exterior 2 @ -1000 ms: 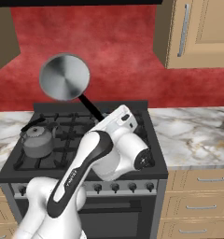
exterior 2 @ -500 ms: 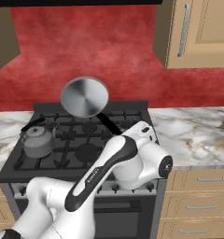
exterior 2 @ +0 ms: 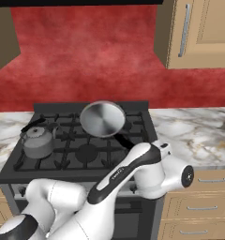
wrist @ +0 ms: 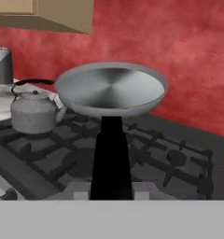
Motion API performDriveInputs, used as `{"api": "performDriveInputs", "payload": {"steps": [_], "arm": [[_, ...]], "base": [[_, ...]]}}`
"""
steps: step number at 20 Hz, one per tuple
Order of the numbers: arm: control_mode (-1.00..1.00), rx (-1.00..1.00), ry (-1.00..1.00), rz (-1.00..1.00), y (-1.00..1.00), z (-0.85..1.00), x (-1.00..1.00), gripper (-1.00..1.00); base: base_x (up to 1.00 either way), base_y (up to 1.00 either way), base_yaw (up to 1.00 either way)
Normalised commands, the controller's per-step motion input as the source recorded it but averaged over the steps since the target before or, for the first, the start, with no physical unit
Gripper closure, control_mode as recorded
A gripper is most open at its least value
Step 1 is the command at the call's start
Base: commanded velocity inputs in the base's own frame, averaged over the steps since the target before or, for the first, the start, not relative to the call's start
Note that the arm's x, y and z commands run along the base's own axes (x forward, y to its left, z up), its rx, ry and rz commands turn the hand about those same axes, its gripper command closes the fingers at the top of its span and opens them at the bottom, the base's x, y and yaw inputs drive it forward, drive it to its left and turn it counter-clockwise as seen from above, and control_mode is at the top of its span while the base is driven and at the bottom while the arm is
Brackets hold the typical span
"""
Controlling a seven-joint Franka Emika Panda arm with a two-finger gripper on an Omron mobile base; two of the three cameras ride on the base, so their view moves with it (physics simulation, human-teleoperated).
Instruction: Pick the pan from the cabinet and place it on the stove. Then turn on the stove burner for the pan.
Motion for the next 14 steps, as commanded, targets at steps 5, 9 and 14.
{"api": "performDriveInputs", "payload": {"steps": [5,9,14], "arm": [[-1.0,0.0,0.21,0.0,-0.55,-0.45,0.0,1.0],[-1.0,-0.01,0.14,0.0,-0.46,-0.4,0.0,1.0],[-1.0,-0.06,0.0,0.0,-0.24,-0.3,0.01,1.0]], "base": [[0.0,0.0,0.0],[0.0,0.0,0.0],[0.0,0.0,0.0]]}}
